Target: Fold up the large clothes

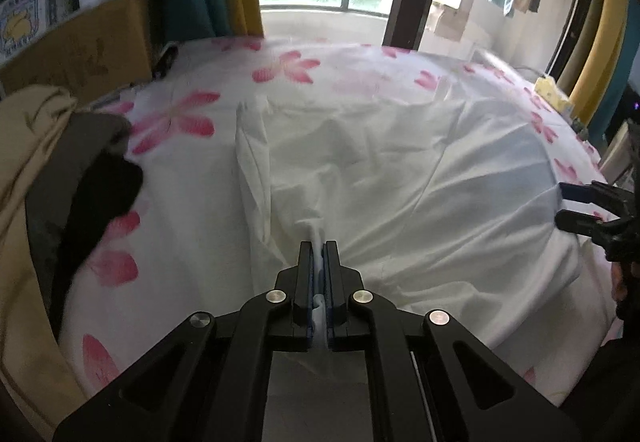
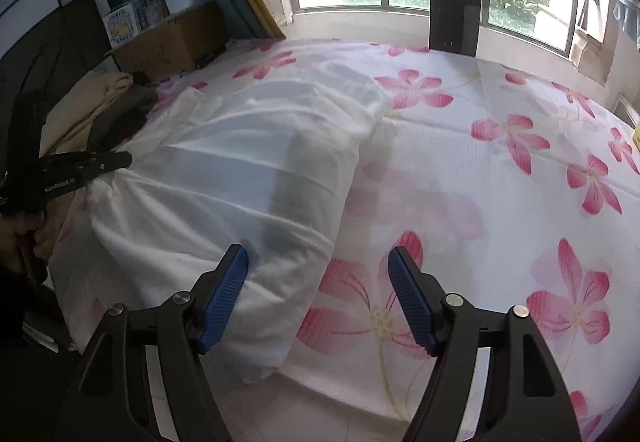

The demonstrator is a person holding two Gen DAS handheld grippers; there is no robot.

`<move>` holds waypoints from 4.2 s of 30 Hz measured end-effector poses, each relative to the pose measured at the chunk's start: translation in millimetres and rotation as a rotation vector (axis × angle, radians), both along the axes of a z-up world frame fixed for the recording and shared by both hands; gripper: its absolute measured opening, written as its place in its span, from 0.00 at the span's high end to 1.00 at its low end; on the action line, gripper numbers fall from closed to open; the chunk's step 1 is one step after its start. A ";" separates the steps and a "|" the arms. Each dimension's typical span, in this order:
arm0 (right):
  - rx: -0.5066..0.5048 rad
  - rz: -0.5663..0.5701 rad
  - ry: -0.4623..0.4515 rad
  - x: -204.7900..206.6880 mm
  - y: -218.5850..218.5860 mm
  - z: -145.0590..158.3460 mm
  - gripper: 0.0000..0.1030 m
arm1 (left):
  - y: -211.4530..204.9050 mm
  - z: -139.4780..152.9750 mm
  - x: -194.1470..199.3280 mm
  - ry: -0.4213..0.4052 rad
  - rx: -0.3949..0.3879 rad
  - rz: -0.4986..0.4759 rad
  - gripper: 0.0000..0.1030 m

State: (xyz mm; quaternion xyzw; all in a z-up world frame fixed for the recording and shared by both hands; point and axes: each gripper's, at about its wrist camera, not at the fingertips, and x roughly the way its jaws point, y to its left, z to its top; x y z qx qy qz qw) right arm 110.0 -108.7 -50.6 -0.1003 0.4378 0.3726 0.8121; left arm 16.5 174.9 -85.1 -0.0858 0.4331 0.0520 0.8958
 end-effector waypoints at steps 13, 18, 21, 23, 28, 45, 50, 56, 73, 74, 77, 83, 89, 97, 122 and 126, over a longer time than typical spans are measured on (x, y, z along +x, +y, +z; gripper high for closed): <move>-0.020 0.015 -0.003 -19.3 -8.6 -0.3 0.24 | -15.9 19.4 -19.2 -0.102 -0.062 -0.044 0.43; -0.019 0.029 0.010 -30.7 -14.0 -3.3 0.24 | -30.2 3.9 -19.3 -0.030 -0.030 -0.066 0.43; -0.010 0.027 0.016 -36.3 -20.1 -3.8 0.24 | -30.9 -3.6 -22.5 -0.001 -0.014 -0.074 0.43; -0.012 0.029 0.017 -39.3 -23.2 -4.4 0.23 | -30.3 -7.5 -23.5 0.024 0.012 -0.070 0.43; -0.012 0.023 0.013 -41.3 -27.2 -2.6 0.23 | -27.5 9.9 -31.8 -0.036 0.039 -0.061 0.43; 0.026 -0.017 -0.006 -13.1 -22.7 15.2 0.23 | 34.2 16.2 -15.7 -0.082 -0.081 0.123 0.34; 0.024 -0.011 -0.010 -5.3 -14.9 17.9 0.23 | 50.8 0.6 -3.7 -0.051 -0.129 0.153 0.34; 0.025 -0.009 -0.006 5.9 -5.8 19.6 0.23 | 71.2 -15.0 12.2 -0.051 -0.245 0.182 0.31; 0.095 -0.085 0.034 44.4 9.9 7.6 0.23 | 44.2 -20.9 48.9 -0.075 -0.435 -0.026 0.20; 0.090 -0.087 0.036 45.8 10.6 5.4 0.23 | 39.9 -21.1 52.2 -0.073 -0.435 -0.041 0.20; 0.086 -0.094 0.045 50.4 11.3 -1.2 0.23 | 27.7 -22.7 60.7 -0.068 -0.469 -0.092 0.20; 0.079 -0.099 0.062 54.9 13.6 -12.4 0.23 | 9.4 -24.8 72.1 -0.071 -0.527 -0.149 0.20; 0.072 -0.095 0.068 57.5 17.6 -20.0 0.23 | -6.2 -25.2 77.7 -0.058 -0.537 -0.183 0.20; 0.077 -0.091 0.055 57.3 18.3 -20.7 0.23 | -38.8 -18.8 84.4 0.011 -0.396 -0.272 0.20; 0.204 0.016 0.107 43.8 36.0 -21.8 0.57 | -44.6 -15.1 81.1 -0.016 -0.330 -0.289 0.70; 0.212 0.027 0.076 38.8 37.8 -14.8 0.67 | -44.0 -10.5 78.6 -0.044 -0.336 -0.284 0.74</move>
